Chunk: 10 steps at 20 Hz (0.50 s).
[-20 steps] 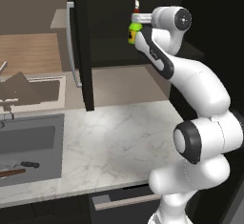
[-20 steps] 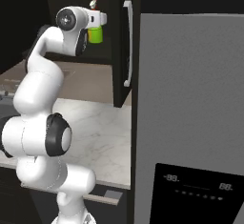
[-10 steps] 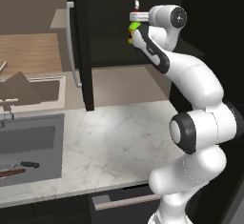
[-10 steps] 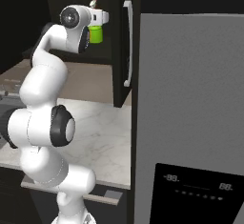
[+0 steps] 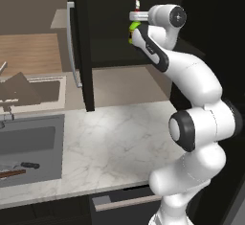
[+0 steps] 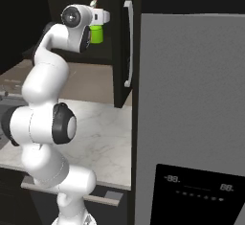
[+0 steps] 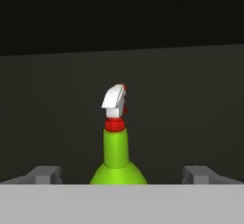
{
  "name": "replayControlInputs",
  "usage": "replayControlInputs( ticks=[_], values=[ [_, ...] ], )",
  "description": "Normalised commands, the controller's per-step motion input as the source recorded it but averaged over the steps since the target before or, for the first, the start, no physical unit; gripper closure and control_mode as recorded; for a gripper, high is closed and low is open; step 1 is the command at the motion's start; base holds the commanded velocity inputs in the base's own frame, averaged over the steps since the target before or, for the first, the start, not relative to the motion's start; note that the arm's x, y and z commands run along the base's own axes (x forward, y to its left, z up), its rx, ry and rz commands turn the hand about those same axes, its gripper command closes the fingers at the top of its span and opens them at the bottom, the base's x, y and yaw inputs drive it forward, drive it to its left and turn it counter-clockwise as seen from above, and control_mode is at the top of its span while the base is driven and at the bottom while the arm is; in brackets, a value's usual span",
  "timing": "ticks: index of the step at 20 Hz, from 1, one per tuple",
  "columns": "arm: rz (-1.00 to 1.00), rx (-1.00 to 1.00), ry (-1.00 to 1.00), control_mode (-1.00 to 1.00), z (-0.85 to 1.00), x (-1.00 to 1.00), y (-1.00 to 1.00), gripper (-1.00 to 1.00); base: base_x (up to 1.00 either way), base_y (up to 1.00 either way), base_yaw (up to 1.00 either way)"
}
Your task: Move the cutting board and knife to the sink. Then move spray from the cabinet to the counter.
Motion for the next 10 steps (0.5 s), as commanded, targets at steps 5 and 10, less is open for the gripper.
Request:
replayControlInputs(
  ticks=[5,10],
  values=[
    [0.00,0.00,0.00,-1.00,-0.01,0.13,0.00,-1.00,0.00,0.00,0.00],
    [0.00,0.00,0.00,-1.00,-0.05,0.15,0.00,-1.00,0.00,0.00,0.00]
  ],
)
